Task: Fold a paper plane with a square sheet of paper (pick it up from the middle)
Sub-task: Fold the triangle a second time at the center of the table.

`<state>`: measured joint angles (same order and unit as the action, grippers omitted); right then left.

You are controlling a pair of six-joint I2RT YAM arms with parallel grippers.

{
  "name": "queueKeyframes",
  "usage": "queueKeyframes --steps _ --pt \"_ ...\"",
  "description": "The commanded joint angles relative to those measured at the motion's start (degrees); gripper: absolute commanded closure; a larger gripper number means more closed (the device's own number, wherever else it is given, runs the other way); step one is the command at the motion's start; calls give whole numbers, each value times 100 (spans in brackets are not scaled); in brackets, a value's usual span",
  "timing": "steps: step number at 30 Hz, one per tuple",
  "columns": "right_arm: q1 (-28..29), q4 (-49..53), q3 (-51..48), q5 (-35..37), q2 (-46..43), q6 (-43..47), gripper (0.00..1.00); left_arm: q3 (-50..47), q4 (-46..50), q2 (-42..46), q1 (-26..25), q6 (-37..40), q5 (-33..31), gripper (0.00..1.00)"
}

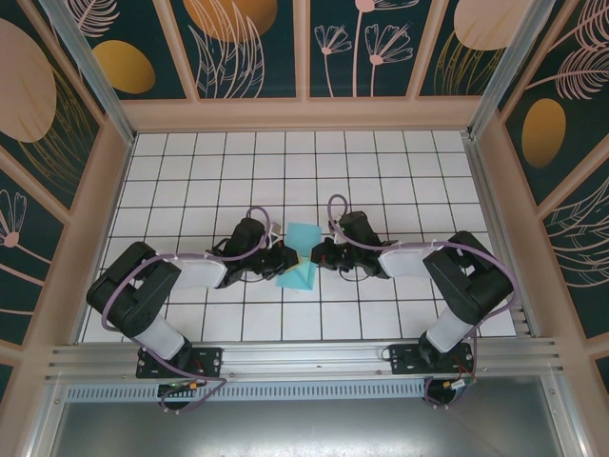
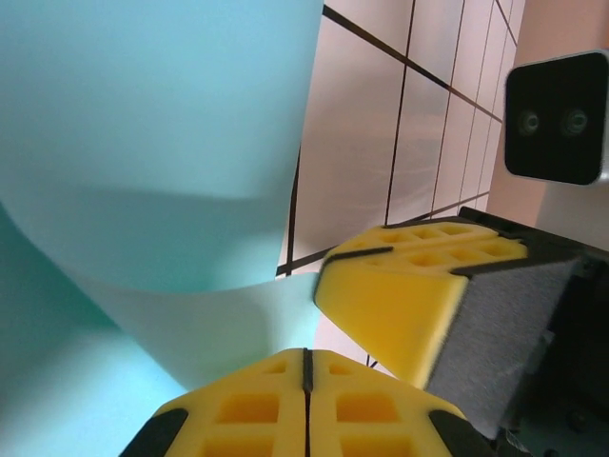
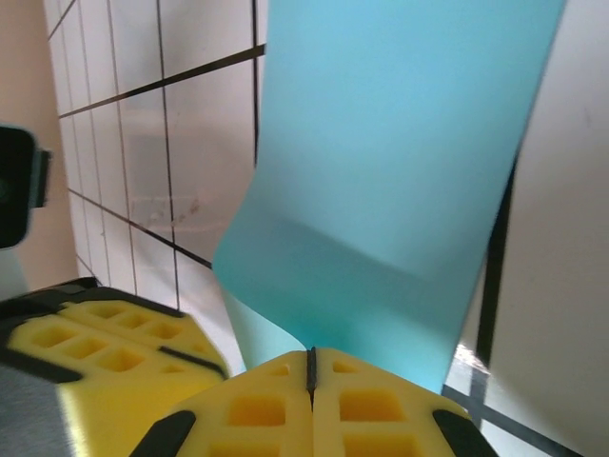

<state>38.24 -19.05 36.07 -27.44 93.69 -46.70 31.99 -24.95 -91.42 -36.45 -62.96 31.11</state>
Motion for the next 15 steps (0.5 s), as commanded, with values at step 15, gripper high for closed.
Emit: queueKeyframes --steps 15 --pt "-87 1196 421 697 42 566 97 659 186 -396 -36 592 246 90"
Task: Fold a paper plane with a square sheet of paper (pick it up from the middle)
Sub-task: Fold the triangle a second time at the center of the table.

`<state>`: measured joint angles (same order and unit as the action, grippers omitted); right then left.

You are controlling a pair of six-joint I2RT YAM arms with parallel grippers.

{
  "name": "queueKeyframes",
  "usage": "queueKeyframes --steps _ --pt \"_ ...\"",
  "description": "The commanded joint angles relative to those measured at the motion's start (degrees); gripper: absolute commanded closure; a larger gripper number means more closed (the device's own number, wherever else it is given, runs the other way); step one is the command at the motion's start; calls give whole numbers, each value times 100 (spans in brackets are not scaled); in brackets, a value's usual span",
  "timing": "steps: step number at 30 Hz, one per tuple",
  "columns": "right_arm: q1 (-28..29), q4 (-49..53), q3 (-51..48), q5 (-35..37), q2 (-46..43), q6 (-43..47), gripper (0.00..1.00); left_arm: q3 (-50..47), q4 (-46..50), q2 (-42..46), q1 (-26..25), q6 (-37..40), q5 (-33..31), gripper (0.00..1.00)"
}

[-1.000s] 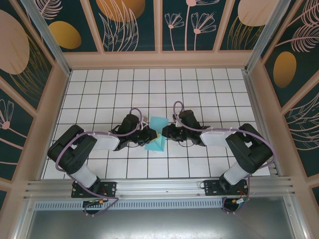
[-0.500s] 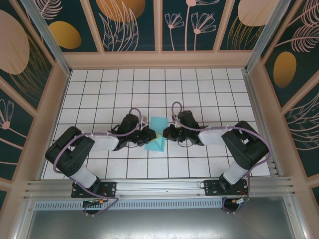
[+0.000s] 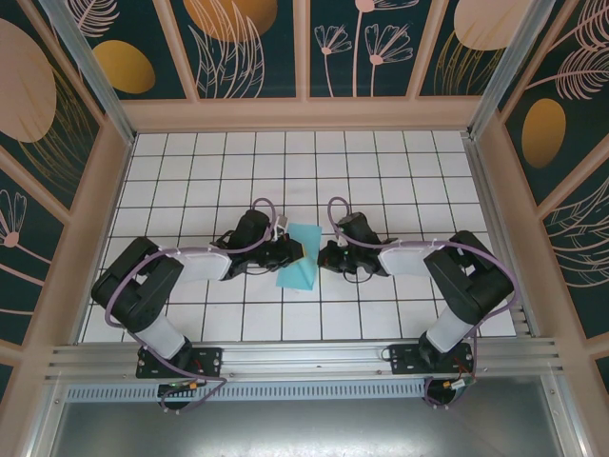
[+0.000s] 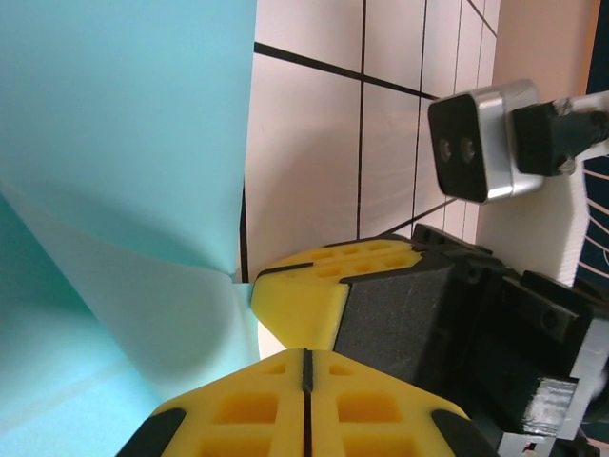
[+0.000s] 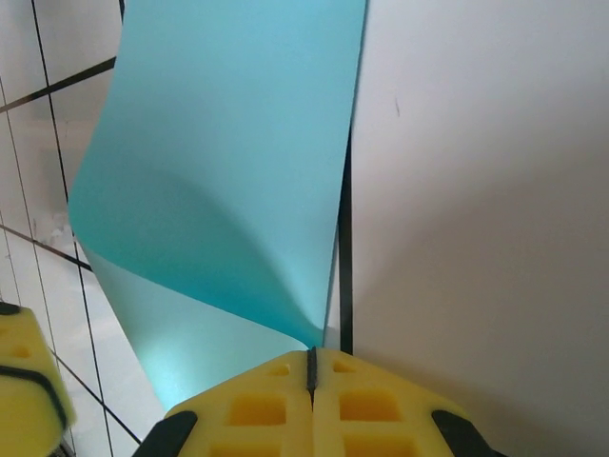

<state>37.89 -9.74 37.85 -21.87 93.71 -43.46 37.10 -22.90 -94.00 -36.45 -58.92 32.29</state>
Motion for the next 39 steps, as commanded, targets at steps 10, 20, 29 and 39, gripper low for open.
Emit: queueKeyframes --steps 10,20,29,39 --pt "-85 356 530 -71 305 530 97 289 80 -369 -32 244 37 91" --pt "-95 390 548 37 433 556 97 290 106 -641 -32 307 31 91" --pt "-91 409 588 68 445 559 97 236 53 -757 -32 307 51 91" --pt "-98 411 626 120 490 587 98 144 -91 -813 -35 240 58 91"
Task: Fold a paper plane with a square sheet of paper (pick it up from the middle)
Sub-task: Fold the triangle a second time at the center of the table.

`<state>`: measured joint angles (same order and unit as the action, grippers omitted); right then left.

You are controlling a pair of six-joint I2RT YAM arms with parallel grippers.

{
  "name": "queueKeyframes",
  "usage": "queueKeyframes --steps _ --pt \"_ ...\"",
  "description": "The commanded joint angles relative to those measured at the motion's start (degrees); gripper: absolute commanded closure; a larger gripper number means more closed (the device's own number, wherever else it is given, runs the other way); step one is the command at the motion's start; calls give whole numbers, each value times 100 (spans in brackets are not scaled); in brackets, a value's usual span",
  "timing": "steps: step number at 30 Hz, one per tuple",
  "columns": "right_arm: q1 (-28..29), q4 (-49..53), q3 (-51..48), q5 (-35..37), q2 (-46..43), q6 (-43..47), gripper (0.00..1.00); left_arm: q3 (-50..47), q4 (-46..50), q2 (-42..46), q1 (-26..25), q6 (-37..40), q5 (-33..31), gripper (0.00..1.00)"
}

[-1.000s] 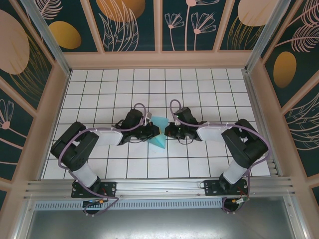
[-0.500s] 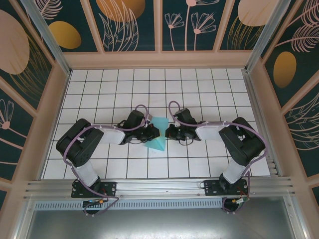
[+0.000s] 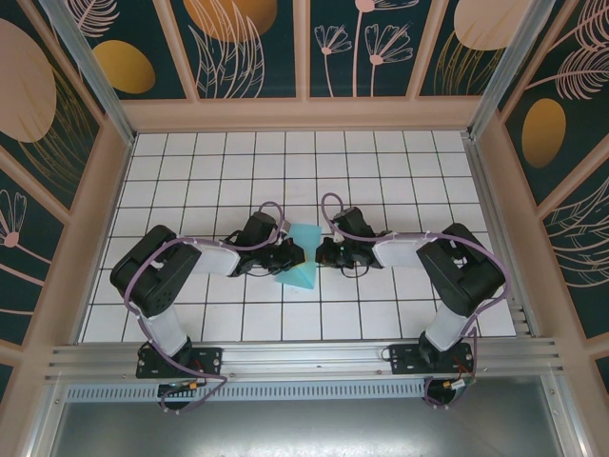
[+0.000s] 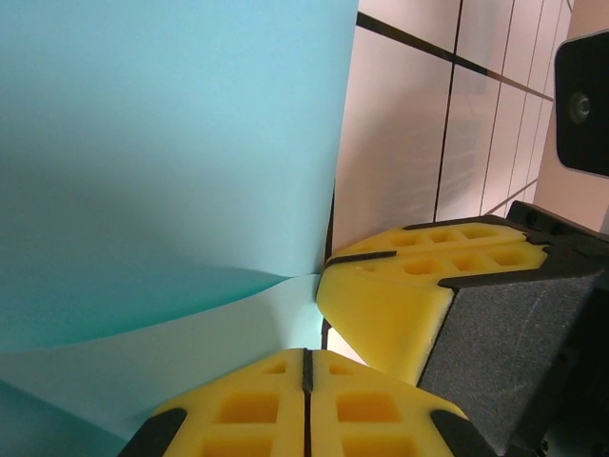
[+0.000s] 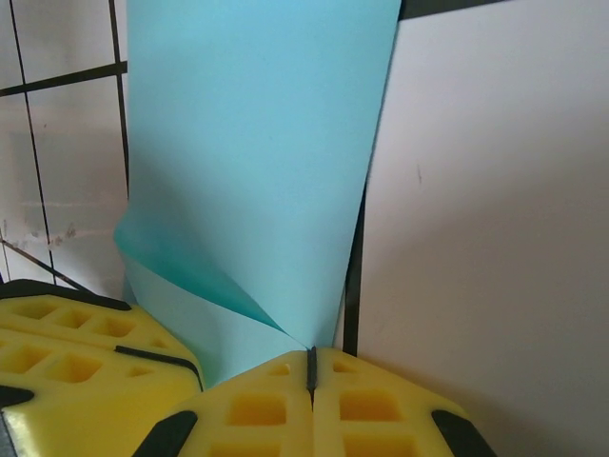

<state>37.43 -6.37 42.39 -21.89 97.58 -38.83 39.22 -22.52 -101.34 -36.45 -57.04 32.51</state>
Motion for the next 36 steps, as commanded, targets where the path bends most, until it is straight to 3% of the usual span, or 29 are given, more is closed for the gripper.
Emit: queueKeyframes --steps 1,36 --pt "-52 61 173 124 103 129 98 -73 -126 -80 -34 52 41 91" --pt "-35 165 173 114 169 86 98 -169 -228 -241 -34 83 54 92"
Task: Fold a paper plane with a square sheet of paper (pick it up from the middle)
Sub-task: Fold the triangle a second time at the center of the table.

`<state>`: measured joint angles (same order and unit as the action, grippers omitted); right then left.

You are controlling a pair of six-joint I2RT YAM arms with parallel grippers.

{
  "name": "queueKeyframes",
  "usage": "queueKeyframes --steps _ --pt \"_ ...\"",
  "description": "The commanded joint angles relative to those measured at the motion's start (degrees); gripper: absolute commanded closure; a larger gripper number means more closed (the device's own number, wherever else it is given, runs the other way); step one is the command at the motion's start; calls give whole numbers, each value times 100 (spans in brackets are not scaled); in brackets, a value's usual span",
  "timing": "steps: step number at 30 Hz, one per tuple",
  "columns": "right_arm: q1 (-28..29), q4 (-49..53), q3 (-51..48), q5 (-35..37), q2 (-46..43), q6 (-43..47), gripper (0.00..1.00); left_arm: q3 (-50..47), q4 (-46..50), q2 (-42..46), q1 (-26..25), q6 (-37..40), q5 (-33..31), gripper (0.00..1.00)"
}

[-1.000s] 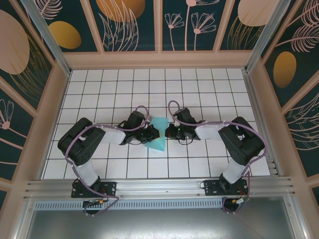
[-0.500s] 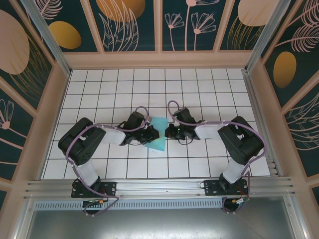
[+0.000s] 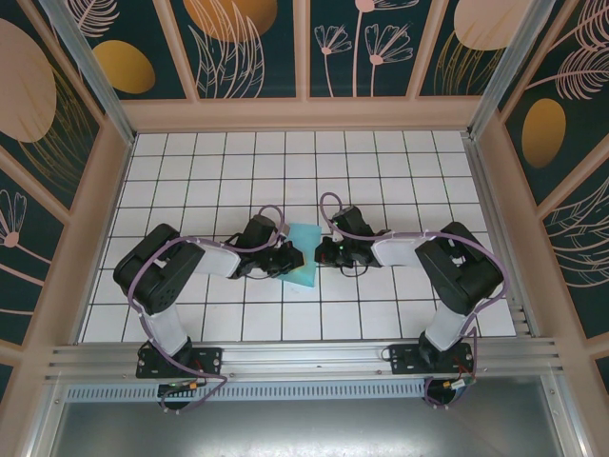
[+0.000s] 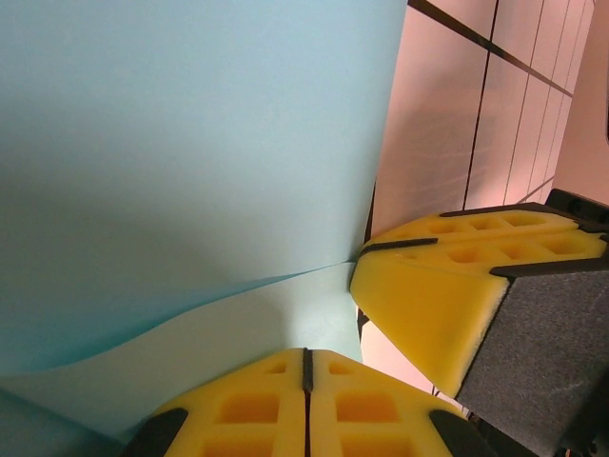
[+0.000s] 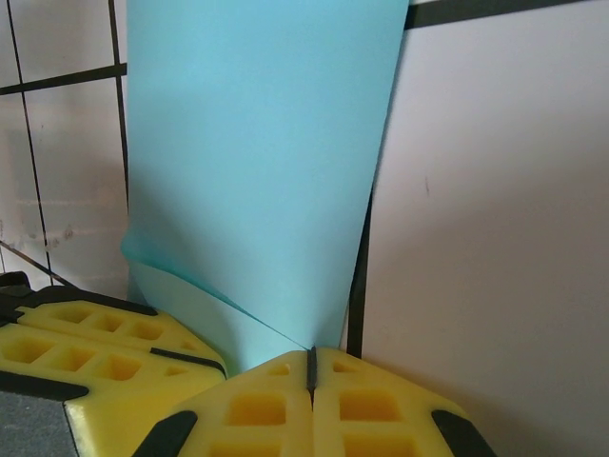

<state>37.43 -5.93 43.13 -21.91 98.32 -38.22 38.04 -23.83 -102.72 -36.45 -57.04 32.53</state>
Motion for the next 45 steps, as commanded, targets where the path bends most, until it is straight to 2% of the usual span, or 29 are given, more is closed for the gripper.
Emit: queueKeyframes --steps 1,5,12,16,28,36,45 --pt "-41 132 99 123 99 25 98 -51 -95 -108 -30 84 60 91" --pt "-39 190 115 158 44 8 96 -60 -32 -132 -33 96 32 92" --pt "-48 476 204 395 -433 -105 81 -61 245 -178 -37 149 -155 93" --pt "-44 623 196 520 -711 -159 80 -51 300 -192 -36 135 -205 93" --pt "532 461 -107 149 -1086 -470 96 -104 252 -233 -31 118 -258 95" --pt "868 315 -207 37 -912 -587 99 -121 204 -247 -30 114 -223 96" --pt "993 249 -587 150 -1188 -634 99 -139 157 -257 -34 87 -230 97"
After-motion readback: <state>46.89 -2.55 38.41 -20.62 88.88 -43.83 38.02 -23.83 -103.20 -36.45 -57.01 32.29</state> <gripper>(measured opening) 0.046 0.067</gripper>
